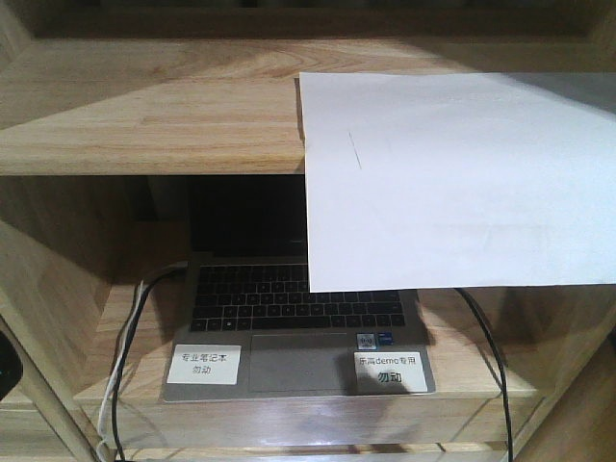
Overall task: Grab stapler and paper to desk for stapling
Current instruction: 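Close the right gripper on the edge of the white paper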
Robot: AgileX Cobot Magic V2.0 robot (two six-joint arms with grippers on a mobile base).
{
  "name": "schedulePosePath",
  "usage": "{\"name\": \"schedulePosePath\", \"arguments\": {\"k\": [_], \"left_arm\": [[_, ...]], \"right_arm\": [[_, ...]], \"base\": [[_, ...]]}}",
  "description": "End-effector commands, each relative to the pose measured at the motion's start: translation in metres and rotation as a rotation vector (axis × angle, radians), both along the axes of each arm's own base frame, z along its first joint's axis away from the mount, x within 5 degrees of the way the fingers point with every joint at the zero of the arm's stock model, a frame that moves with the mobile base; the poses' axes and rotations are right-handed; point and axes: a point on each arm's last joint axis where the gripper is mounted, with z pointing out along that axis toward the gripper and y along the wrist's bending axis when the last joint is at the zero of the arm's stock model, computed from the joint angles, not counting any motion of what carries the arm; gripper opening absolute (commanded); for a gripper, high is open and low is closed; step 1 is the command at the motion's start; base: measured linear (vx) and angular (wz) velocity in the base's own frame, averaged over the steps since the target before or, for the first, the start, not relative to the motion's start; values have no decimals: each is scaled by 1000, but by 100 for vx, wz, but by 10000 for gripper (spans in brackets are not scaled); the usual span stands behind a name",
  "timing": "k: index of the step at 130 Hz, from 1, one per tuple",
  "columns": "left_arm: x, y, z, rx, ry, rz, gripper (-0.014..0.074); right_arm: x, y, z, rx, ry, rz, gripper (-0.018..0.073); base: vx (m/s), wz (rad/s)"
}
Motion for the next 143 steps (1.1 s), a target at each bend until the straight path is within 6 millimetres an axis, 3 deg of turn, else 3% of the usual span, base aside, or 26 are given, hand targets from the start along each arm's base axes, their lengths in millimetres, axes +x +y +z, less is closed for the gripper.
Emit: {"name": "schedulePosePath", "arguments": {"k": [1, 33, 95, 143], "left_arm": [[0, 0, 18, -97, -84, 3, -6], [0, 0, 18, -97, -84, 3, -6], [0, 0, 18, -97, -84, 3, -6], [0, 0, 18, -97, -84, 3, -6]], "right_arm": [[2, 2, 9, 37, -124, 11, 596], [17, 10, -2, -21, -237, 15, 587], [49, 30, 2, -47, -479, 65, 587], [60, 30, -1, -68, -508, 1, 587]], "base": [[0, 0], [0, 0], [0, 0], [0, 0]]}}
